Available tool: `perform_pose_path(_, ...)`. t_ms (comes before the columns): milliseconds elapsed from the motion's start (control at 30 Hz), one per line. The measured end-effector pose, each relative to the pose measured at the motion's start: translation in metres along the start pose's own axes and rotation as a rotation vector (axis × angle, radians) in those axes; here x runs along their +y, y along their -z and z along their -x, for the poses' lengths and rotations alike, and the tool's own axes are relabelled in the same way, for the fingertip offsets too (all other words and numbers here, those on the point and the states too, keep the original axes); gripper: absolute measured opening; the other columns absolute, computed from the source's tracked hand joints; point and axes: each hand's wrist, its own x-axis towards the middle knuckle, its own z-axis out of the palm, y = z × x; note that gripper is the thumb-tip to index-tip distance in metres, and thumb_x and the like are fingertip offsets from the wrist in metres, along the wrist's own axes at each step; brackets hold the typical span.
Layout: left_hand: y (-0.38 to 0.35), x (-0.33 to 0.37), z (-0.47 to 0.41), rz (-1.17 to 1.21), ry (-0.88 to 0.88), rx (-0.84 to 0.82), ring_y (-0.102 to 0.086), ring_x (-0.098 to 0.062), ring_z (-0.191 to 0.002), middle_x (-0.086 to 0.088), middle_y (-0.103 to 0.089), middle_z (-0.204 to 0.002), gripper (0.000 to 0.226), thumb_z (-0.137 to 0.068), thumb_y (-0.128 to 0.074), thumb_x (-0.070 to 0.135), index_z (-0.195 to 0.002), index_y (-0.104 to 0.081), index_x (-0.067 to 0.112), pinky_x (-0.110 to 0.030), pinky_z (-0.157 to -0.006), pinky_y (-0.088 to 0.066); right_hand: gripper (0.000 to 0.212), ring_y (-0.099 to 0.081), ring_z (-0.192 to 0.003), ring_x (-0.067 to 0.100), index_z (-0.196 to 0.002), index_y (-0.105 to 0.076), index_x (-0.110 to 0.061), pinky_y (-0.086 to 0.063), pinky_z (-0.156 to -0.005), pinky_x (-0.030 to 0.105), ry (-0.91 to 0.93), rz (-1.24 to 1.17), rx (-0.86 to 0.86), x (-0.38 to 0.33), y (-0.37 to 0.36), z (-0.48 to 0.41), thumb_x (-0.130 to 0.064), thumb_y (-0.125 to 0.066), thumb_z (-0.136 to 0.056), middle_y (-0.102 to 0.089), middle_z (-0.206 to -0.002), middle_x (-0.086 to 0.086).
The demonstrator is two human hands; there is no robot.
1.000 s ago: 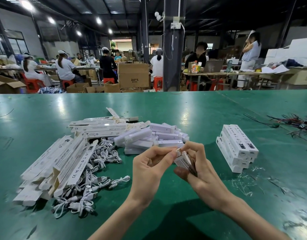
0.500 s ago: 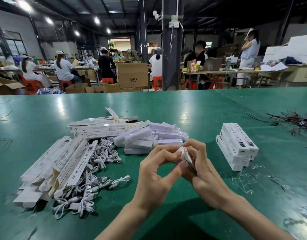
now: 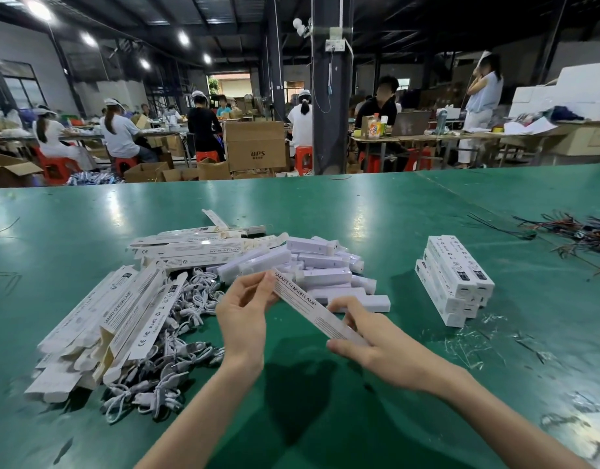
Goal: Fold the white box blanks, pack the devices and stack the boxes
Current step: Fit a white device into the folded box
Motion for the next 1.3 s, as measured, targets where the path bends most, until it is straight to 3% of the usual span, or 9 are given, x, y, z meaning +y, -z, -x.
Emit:
perform_pose_path(167, 0.002, -0.019, 0.003, -0.255, 0.024, -0.017, -0.064, -0.001, -0.087, 0.003, -0.065, -0.105, 0.014, -0.098, -0.054, 0.018, -0.108, -0.062, 0.024, -0.026, -0.087, -0.051, 0.031, -0.049, -0.072, 0.004, -0.122, -0.043, -0.030, -0.036, -0.064, 0.023, -0.022, 0.063, 0.364, 0.003, 0.009, -0.004, -0.028, -0.058, -0.095, -0.048, -0.089, -0.021)
perform_pose_path(267, 0.004, -0.023, 0.011, -0.597, -0.280, -0.091, -0.054, -0.001, -0.098, 0.005, -0.054, -0.112, 0.020, -0.098, -0.051, 0.014, -0.116, -0.056, 0.023, -0.021, -0.090, -0.044, 0.026, -0.054, -0.066, 0.018, -0.120, -0.049, -0.018, -0.039, -0.055, 0.027, -0.055, 0.335, 0.720, 0.014, 0.041, -0.008, -0.024, -0.055, -0.095, -0.055, -0.097, 0.000)
perform_pose_path(333, 0.004, -0.026, 0.016, -0.788, -0.490, -0.185, -0.051, -0.007, -0.107, 0.004, -0.051, -0.116, 0.022, -0.097, -0.051, 0.011, -0.119, -0.058, 0.014, -0.022, -0.097, -0.041, 0.028, -0.057, -0.077, 0.030, -0.119, -0.050, -0.011, -0.047, -0.068, 0.039, -0.164, 0.578, 0.830, 0.030, 0.072, -0.012, -0.022, -0.054, -0.093, -0.061, -0.099, 0.015)
perform_pose_path(533, 0.003, -0.029, 0.021, -1.000, -0.729, -0.249, -0.048, -0.011, -0.105, -0.003, -0.059, -0.110, 0.021, -0.091, -0.052, 0.016, -0.105, -0.066, 0.009, -0.024, -0.096, -0.037, 0.030, -0.057, -0.100, 0.033, -0.119, -0.051, -0.005, -0.040, -0.090, 0.049, -0.640, 0.805, 0.775, 0.071, 0.109, -0.007, -0.020, -0.052, -0.093, -0.062, -0.109, 0.019)
perform_pose_path(733, 0.004, -0.029, 0.022, -1.123, -0.705, -0.268, -0.056, -0.019, -0.100, -0.002, -0.061, -0.103, 0.017, -0.080, -0.068, -0.002, -0.089, -0.070, 0.012, -0.024, -0.088, -0.034, 0.032, -0.051, -0.104, 0.037, -0.115, -0.052, -0.002, -0.039, -0.090, 0.051, -0.770, 0.759, 0.733, 0.080, 0.101, -0.002, -0.026, -0.054, -0.093, -0.054, -0.112, 0.024)
perform_pose_path(800, 0.003, -0.028, 0.024, -1.164, -0.703, -0.282, -0.056, -0.019, -0.099, -0.001, -0.062, -0.103, 0.017, -0.079, -0.070, 0.000, -0.089, -0.070, 0.013, -0.027, -0.086, -0.037, 0.035, -0.044, -0.105, 0.040, -0.111, -0.053, 0.004, -0.038, -0.088, 0.054, -0.720, 0.749, 0.807, 0.079, 0.097, -0.003, -0.026, -0.059, -0.092, -0.048, -0.113, 0.028)
perform_pose_path(933, 0.002, -0.018, 0.010, -1.383, -0.637, -0.251, -0.052, -0.024, -0.105, -0.004, -0.058, -0.111, 0.020, -0.085, -0.062, 0.014, -0.105, -0.064, 0.014, -0.034, -0.089, -0.039, 0.029, -0.041, -0.102, 0.036, -0.102, -0.062, 0.002, -0.030, -0.084, 0.046, -0.249, 0.787, 1.002, 0.066, 0.065, -0.010, -0.019, -0.054, -0.085, -0.050, -0.109, 0.026)
perform_pose_path(1167, 0.050, 0.041, -0.075, -2.049, 0.068, 0.088, -0.046, -0.028, -0.119, -0.015, -0.049, -0.132, 0.050, -0.090, -0.051, 0.030, -0.133, -0.041, 0.008, -0.040, -0.098, -0.038, 0.014, -0.056, -0.096, 0.027, -0.090, -0.067, -0.013, -0.034, -0.081, 0.039, 0.140, 0.755, 0.625, 0.052, -0.015, -0.025, -0.017, -0.061, -0.077, -0.059, -0.102, 0.007)
perform_pose_path(1300, 0.081, 0.049, -0.088, -2.111, 0.173, 0.067, -0.059, -0.019, -0.105, -0.002, -0.064, -0.113, 0.034, -0.090, -0.053, 0.021, -0.125, -0.053, 0.018, -0.036, -0.098, -0.038, 0.015, -0.058, -0.095, 0.029, -0.083, -0.064, -0.014, -0.034, -0.081, 0.038, 0.156, 0.730, 0.550, 0.051, -0.020, -0.026, -0.009, -0.074, -0.073, -0.059, -0.100, 0.007)
